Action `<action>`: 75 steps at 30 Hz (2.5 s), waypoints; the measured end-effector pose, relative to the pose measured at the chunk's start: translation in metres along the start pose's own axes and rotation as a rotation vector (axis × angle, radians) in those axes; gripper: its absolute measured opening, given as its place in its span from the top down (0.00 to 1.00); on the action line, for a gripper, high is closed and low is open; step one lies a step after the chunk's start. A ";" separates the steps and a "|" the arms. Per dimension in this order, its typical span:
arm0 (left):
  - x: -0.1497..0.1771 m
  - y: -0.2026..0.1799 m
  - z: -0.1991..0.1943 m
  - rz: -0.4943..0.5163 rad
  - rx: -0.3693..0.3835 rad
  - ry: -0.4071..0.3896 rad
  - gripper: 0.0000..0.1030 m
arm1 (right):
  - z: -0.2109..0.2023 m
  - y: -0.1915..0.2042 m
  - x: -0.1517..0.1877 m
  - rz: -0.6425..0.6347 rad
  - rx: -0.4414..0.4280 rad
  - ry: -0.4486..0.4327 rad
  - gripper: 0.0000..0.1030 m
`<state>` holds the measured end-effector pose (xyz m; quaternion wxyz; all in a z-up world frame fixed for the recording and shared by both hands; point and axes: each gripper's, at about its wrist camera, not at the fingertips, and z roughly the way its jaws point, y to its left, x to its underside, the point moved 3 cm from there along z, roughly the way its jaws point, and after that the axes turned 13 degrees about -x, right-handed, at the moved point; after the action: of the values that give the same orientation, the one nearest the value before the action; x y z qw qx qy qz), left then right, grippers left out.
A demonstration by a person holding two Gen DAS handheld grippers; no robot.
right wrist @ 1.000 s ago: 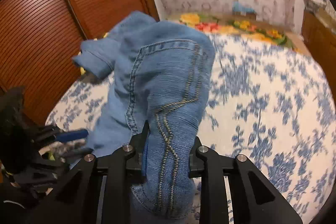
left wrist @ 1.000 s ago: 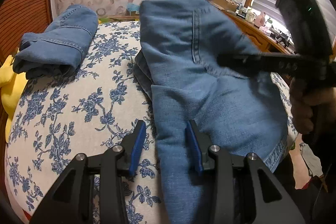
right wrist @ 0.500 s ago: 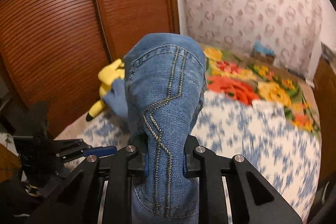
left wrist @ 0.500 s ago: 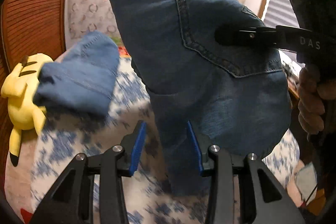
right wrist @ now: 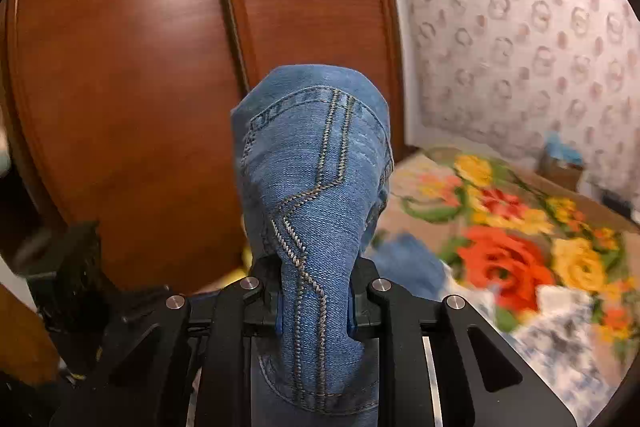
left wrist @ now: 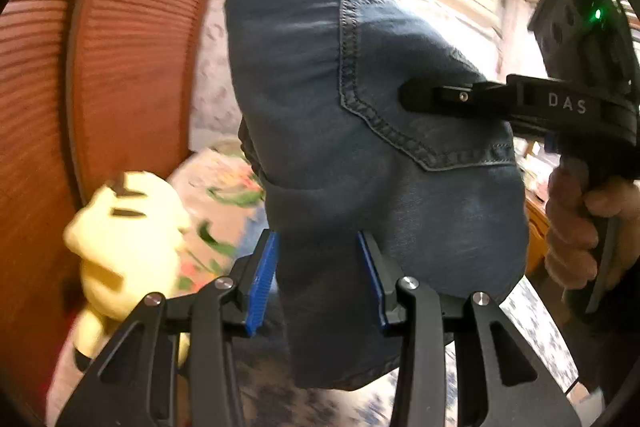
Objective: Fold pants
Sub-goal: 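Grasp the jeans back pocket end with the right tool and lift it, then carry the jeans with the right tool and lay them beside the plush toy, then open the right tool and withdraw both tools from the folded jeans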
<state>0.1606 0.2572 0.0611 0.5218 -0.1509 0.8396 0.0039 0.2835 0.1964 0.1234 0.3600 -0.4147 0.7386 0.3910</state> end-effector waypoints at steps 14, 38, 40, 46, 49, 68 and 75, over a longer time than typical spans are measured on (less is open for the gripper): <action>0.043 0.007 0.128 0.079 -0.044 0.233 0.62 | 0.112 -0.182 0.133 0.483 0.104 0.049 0.67; 0.069 -0.004 0.130 0.120 -0.092 0.278 0.62 | 0.129 -0.215 0.104 0.126 0.219 0.226 0.66; 0.067 -0.006 0.124 0.122 -0.099 0.270 0.62 | 0.113 -0.206 0.103 0.133 0.236 0.207 0.66; 0.057 -0.029 0.093 0.147 -0.091 0.218 0.62 | 0.048 -0.156 0.104 0.127 0.243 0.127 0.66; 0.053 -0.042 0.076 0.163 -0.082 0.191 0.62 | 0.007 -0.128 0.114 0.122 0.260 0.083 0.65; 0.058 -0.145 -0.040 0.245 0.012 0.033 0.62 | -0.189 -0.025 0.182 0.107 0.493 -0.117 0.53; 0.067 -0.164 -0.065 0.251 0.002 0.012 0.62 | -0.240 -0.003 0.209 0.121 0.594 -0.172 0.45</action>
<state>0.1182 0.0730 0.0568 0.5123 -0.0441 0.8550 0.0673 0.1533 -0.0839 0.0477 0.5027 -0.2123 0.8106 0.2126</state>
